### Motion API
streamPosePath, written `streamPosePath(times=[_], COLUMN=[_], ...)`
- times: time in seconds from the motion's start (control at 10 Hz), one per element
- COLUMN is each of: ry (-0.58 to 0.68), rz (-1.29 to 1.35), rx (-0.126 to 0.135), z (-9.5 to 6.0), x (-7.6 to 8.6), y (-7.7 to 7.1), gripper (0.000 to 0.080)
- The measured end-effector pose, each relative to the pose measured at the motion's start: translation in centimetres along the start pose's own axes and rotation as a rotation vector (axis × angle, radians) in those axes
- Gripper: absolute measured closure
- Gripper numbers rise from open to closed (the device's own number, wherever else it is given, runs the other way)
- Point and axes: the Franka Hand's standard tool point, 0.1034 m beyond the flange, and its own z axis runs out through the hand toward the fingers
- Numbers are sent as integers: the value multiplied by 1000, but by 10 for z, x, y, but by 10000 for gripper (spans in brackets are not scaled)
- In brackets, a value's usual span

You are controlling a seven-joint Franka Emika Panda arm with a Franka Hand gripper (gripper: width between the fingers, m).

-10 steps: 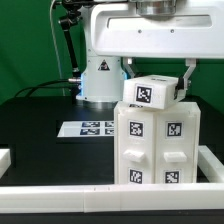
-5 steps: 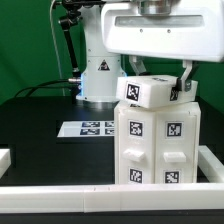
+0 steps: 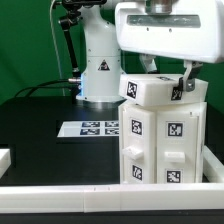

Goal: Assemble cabinet

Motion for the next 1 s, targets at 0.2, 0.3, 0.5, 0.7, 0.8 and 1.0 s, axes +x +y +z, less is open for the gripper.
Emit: streamPosePath(times=[0.2,0.3,0.5,0.7,0.8,1.0], ry=[-4,-5,-4,-6,-6,-7], rz=[-1,-6,-26,-40,-46,-100], rx=[0,1,7,22,28,25], z=[1,0,-8,-20,-22,-20], x=[-2,-2,-5,-7,-7,-8], y=[0,0,3,3,2,3], gripper=[165,54,17,2,2,3])
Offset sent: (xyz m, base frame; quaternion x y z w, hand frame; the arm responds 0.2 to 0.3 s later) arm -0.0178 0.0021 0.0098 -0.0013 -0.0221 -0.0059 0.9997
